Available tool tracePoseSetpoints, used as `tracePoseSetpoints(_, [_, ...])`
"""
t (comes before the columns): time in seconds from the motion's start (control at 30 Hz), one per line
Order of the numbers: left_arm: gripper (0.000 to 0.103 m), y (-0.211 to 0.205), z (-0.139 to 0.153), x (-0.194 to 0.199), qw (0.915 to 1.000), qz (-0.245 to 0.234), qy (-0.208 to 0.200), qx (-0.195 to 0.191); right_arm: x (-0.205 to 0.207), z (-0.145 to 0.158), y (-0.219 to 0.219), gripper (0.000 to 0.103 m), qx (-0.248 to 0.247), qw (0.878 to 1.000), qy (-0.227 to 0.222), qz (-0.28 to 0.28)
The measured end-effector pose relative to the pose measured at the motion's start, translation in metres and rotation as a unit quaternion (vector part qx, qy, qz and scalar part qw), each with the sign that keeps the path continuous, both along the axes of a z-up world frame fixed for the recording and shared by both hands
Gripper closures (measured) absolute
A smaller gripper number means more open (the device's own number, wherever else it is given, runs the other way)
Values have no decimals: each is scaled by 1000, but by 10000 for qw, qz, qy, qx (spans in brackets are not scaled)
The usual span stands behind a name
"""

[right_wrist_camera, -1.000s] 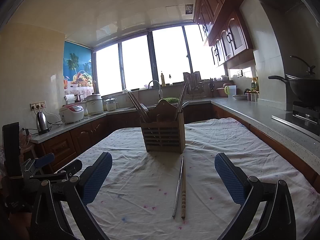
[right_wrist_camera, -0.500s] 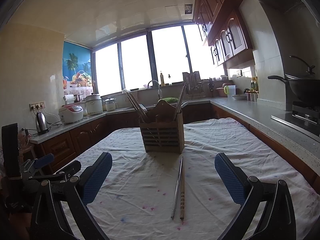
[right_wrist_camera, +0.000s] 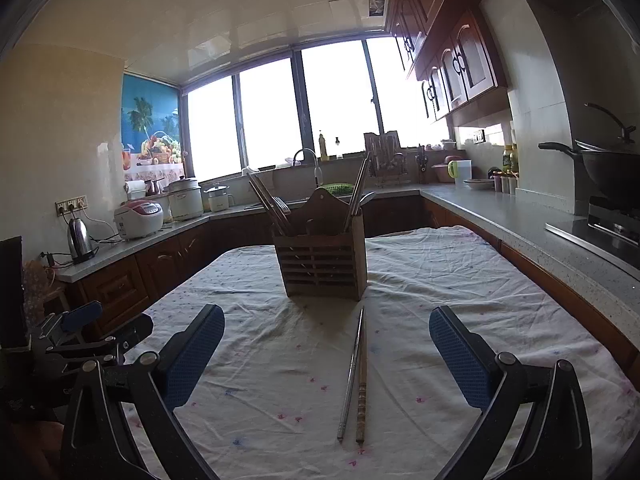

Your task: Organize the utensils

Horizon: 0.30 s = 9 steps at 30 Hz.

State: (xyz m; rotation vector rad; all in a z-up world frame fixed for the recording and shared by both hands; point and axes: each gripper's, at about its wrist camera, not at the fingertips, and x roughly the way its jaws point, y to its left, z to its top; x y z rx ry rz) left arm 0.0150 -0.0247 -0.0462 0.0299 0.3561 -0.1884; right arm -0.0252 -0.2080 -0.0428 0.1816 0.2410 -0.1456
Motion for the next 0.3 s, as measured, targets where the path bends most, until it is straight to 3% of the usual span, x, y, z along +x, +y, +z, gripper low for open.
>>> tracePoseSetpoints(0.3, [1, -5, 5, 8, 9999, -104, 108, 9, 12, -1, -10, 0, 48, 9999, 117, -19])
